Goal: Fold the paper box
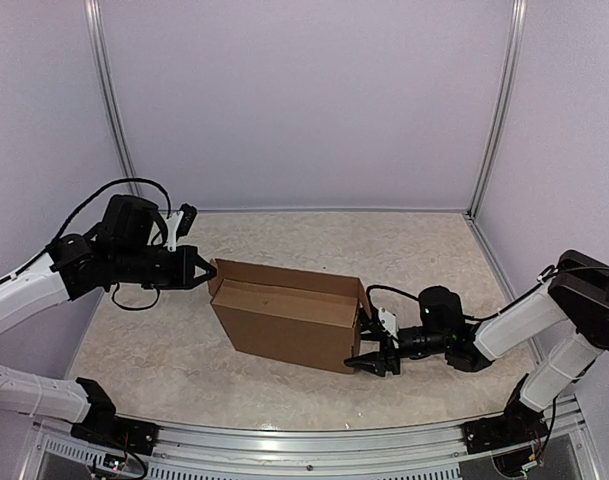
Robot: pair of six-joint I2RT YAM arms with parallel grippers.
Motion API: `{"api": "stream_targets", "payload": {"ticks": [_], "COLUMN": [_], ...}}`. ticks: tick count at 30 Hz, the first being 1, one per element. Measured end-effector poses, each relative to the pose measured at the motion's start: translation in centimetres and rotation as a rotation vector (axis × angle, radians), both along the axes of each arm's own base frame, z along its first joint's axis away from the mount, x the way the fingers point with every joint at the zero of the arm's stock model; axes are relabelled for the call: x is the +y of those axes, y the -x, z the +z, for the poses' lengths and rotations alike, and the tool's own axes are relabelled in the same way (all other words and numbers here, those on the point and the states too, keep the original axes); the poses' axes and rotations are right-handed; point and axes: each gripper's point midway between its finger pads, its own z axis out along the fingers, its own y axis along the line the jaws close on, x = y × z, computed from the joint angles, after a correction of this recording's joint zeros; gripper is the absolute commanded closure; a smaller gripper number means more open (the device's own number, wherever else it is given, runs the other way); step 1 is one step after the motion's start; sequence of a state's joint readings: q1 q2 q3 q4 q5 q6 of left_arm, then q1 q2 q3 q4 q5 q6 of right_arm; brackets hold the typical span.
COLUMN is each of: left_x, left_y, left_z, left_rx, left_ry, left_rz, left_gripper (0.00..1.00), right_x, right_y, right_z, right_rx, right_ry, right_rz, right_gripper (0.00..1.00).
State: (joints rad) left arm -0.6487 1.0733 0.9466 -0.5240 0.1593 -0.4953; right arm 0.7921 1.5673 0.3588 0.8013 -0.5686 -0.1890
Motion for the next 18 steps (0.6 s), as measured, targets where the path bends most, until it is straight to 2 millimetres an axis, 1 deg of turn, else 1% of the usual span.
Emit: {"api": "stream_targets", "payload": {"ticks": [18], "left_x": [0.16], "left_y": [0.32], "left_z": [-0.35], "left_rx": [-0.08], "left_ry": [-0.009], "left_rz": [0.006], "left_gripper": [1.0], "right_x": [0.16], "right_y": [0.1], "right_z": [0.04], "right_rx": [0.002], "right_ry": [0.001], "right_rz": [0.003], "right_gripper": [0.94]}}
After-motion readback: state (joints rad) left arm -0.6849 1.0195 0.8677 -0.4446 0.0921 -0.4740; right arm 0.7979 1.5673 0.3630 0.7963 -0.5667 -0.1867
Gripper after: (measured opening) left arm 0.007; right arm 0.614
